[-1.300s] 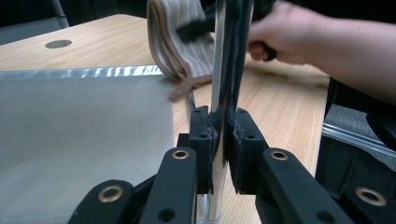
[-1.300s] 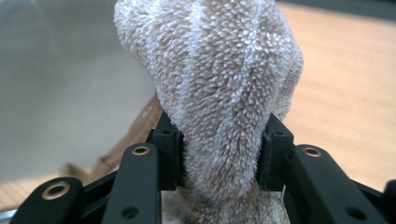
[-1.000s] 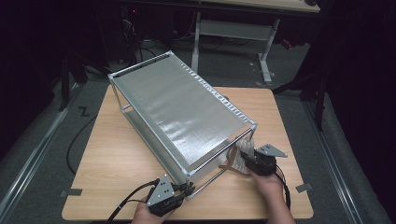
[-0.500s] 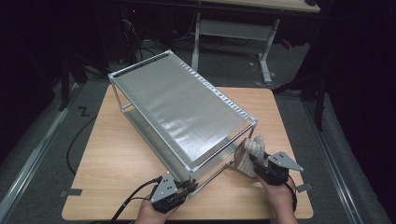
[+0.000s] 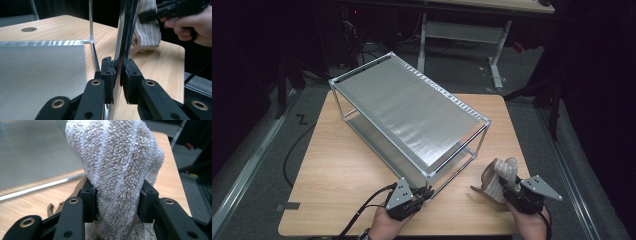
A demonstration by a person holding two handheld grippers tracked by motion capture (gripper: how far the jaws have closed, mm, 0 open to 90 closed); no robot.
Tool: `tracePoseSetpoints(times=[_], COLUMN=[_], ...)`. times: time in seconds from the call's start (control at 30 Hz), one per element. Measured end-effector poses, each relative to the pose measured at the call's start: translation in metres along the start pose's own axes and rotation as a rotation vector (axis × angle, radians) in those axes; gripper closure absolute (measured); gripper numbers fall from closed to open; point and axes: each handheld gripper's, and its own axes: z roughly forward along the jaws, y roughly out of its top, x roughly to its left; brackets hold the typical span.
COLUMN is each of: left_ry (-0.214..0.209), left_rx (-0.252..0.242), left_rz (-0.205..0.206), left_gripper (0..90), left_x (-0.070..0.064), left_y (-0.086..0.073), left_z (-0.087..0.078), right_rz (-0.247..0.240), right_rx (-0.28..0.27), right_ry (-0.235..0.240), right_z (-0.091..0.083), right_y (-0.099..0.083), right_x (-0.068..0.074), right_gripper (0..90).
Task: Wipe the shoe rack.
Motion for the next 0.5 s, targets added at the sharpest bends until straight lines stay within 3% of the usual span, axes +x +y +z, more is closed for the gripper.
tracePoseSetpoints(times=[0.17,0.5], left_ry=[-0.001,-0.002], left_rx=[-0.004,0.005], left_rz=[0.0,-0.005], left_gripper=[79.7,79.5], left_x=[0.001,0.001], left_y=[0.001,0.003], left_z=[0.005,0.006], right_rz=[0.014,0.034], right_rx=[0.058,0.181], right_ry=[-0.02,0.003], right_z=[0.006,0.033], right_y=[-0.01,-0.026], right_x=[-0.007,-0.01], right_gripper=[57.2,56.4])
